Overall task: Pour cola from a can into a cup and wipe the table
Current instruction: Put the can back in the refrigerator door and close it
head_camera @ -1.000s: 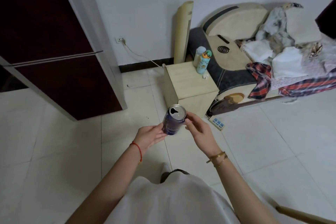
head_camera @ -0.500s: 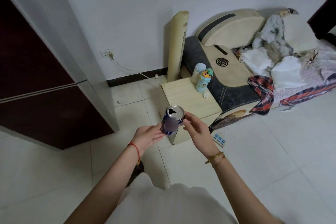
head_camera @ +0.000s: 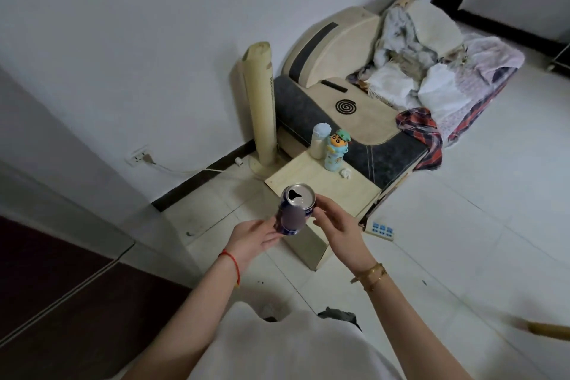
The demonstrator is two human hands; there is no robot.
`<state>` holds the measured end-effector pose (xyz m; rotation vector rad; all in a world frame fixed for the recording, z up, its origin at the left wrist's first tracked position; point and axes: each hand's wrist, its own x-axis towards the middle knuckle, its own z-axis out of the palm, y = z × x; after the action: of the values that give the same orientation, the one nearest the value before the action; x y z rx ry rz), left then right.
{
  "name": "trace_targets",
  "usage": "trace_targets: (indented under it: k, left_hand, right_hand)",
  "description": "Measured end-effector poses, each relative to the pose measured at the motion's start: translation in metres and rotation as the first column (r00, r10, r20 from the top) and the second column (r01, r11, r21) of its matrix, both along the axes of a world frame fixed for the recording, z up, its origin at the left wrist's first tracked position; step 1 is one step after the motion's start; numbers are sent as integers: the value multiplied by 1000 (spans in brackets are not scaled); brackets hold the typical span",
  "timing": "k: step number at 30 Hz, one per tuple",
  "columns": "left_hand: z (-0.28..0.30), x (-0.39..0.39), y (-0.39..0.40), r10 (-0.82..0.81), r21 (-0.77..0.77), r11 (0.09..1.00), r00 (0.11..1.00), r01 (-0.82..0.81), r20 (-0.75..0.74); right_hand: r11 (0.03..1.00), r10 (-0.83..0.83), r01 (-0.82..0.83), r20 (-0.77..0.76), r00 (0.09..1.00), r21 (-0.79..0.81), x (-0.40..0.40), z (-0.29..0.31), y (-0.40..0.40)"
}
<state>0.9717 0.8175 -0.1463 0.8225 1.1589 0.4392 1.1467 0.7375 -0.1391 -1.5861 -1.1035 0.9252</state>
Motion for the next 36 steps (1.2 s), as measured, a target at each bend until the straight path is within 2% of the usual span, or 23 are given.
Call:
trace_targets:
  k: [5, 11, 14, 17, 26, 32, 36]
  left_hand:
    - [0, -28, 31, -113, 52, 992, 994, 113, -3]
    - [6, -65, 34, -240, 252, 938, 971, 237, -19]
    - [7, -87, 25, -286, 352, 886, 954, 300, -93]
    - [2, -112, 13, -298, 412, 830, 923, 376, -242]
    - [5, -190, -67, -59, 522, 810, 924, 266, -378]
    - [24, -261, -128, 88, 644, 713, 876, 278, -475]
    - [31, -307, -158, 186, 708, 665, 866, 237, -465]
  right_hand:
    - [999, -49, 49, -6, 999, -10, -30, 4, 23]
    - [999, -31, 30, 26, 999, 17, -60, 13, 35]
    - [999, 5, -7, 43, 999, 33, -78, 16, 31]
    - [997, 63, -66, 83, 995, 45, -97, 17, 20]
    - [973, 207, -219, 162, 965, 65, -184, 28, -39]
    - [947, 305, -315, 124, 944, 68, -250, 40, -83]
    - [925, 356, -364, 86, 931, 106, -293, 48, -102]
